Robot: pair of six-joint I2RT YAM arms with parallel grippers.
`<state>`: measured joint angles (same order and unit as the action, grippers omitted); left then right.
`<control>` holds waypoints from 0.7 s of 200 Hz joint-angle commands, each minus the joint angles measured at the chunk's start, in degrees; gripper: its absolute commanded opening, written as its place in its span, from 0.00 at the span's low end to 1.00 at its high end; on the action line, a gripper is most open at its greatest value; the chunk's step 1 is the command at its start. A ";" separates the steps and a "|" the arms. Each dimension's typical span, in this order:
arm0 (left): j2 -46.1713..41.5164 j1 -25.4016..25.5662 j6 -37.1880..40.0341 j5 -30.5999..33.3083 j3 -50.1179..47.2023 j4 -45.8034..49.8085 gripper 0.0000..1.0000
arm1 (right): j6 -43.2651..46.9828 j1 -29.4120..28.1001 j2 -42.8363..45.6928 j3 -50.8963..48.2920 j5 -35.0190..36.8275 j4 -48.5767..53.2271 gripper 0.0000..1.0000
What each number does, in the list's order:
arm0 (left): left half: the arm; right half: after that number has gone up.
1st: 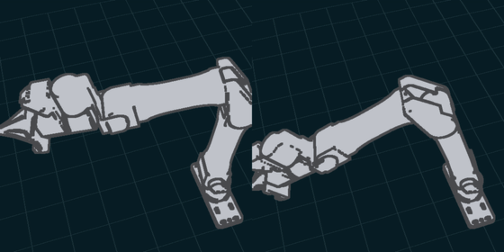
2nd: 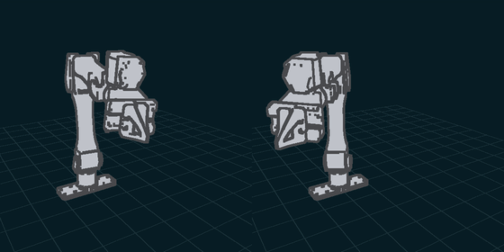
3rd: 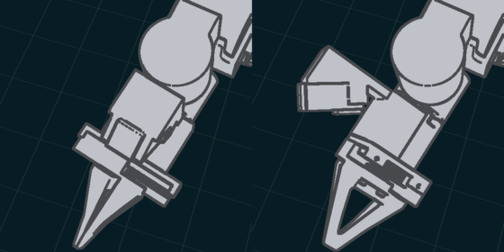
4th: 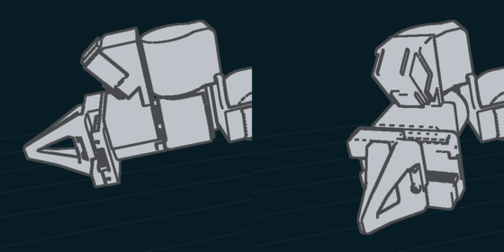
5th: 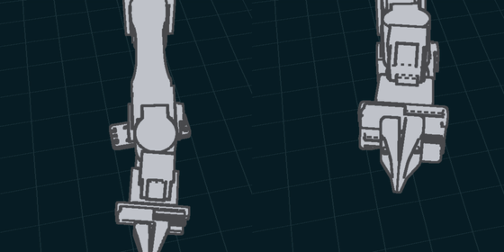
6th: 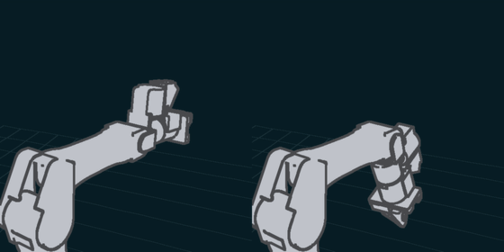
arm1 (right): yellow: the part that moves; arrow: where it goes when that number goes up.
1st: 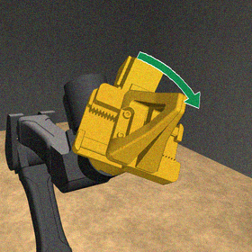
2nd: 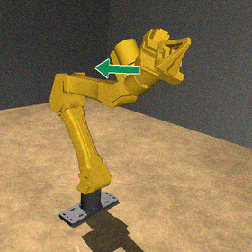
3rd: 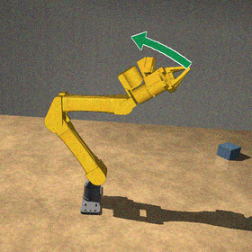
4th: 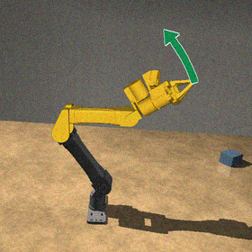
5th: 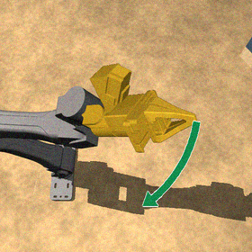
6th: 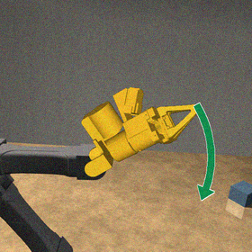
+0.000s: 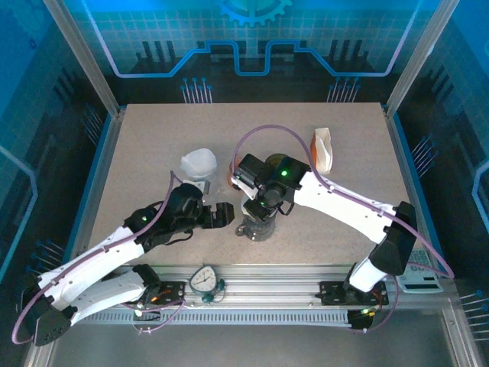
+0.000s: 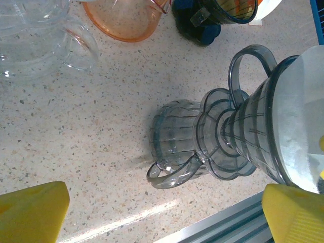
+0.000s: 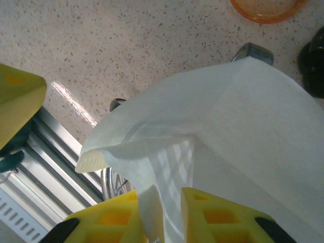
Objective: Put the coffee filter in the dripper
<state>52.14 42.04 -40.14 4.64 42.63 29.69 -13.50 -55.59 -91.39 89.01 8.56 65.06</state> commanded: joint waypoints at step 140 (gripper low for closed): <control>13.05 -3.32 0.22 -14.09 14.24 -5.18 0.76 | -7.79 4.63 15.72 -10.83 7.93 -9.24 0.68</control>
<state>62.37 38.57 -41.36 -6.20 53.71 24.86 -19.75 -51.29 -75.72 79.50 13.78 58.33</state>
